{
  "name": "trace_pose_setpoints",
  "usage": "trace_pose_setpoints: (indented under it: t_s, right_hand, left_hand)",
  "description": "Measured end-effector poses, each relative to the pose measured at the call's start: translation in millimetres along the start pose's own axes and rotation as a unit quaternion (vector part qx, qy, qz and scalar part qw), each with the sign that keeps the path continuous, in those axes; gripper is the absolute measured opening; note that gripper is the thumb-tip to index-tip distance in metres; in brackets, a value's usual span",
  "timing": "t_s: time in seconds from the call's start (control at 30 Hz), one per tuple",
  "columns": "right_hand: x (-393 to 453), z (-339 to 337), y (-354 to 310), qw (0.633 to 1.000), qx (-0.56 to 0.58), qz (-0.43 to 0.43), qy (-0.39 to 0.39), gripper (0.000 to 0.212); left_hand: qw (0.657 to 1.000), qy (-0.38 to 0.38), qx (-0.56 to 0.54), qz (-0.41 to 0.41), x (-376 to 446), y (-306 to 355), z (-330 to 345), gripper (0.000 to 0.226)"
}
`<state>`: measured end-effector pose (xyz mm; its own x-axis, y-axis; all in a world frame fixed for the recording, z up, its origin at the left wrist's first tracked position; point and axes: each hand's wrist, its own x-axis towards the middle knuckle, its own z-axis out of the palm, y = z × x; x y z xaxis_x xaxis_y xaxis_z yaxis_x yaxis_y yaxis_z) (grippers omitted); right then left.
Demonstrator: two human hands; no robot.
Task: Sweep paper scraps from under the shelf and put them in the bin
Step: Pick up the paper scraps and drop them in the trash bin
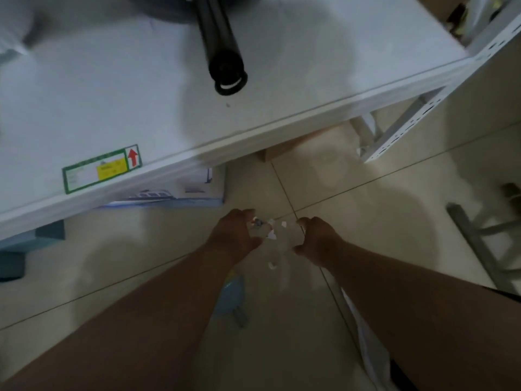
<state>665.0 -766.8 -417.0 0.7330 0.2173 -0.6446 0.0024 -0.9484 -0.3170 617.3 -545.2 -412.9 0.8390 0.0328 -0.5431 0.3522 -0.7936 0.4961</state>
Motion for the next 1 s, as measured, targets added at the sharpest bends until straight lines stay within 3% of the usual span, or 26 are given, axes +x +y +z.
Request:
trace_pose_setpoints:
  t_s: [0.17, 0.27, 0.43, 0.57, 0.77, 0.93, 1.0]
  right_hand:
    - [37.1, 25.9, -1.5, 0.999, -0.022, -0.032, 0.004, 0.070]
    - [58.1, 33.5, -8.2, 0.999, 0.012, -0.035, 0.019, 0.063]
    - [84.0, 42.5, -32.2, 0.998, 0.023, -0.058, 0.016, 0.068]
    - [85.8, 51.4, -43.0, 0.995, -0.021, -0.093, -0.010, 0.035]
    - [89.7, 54.5, -38.9, 0.996, -0.043, -0.076, -0.002, 0.028]
    - [92.0, 48.9, -31.1, 0.998, 0.041, -0.042, 0.002, 0.016]
    - [89.2, 45.7, -23.6, 0.989, 0.147, -0.004, 0.007, 0.018]
  left_hand:
    - [0.996, -0.029, 0.081, -0.007, 40.7, -14.9, 29.8, 0.092]
    - [0.998, -0.015, 0.068, 0.011, 56.8, -16.0, 39.2, 0.078]
    - [0.999, 0.017, 0.045, 0.016, 79.3, -17.7, 39.7, 0.046]
    - [0.996, 0.012, 0.081, 0.035, 80.1, -19.4, 53.6, 0.024]
    - [0.999, 0.043, 0.026, -0.008, 78.5, -18.6, 69.0, 0.021]
    - [0.999, 0.043, 0.007, 0.000, 80.5, -20.5, 65.6, 0.022]
    - [0.999, 0.041, -0.005, -0.003, 79.7, -21.9, 64.3, 0.023]
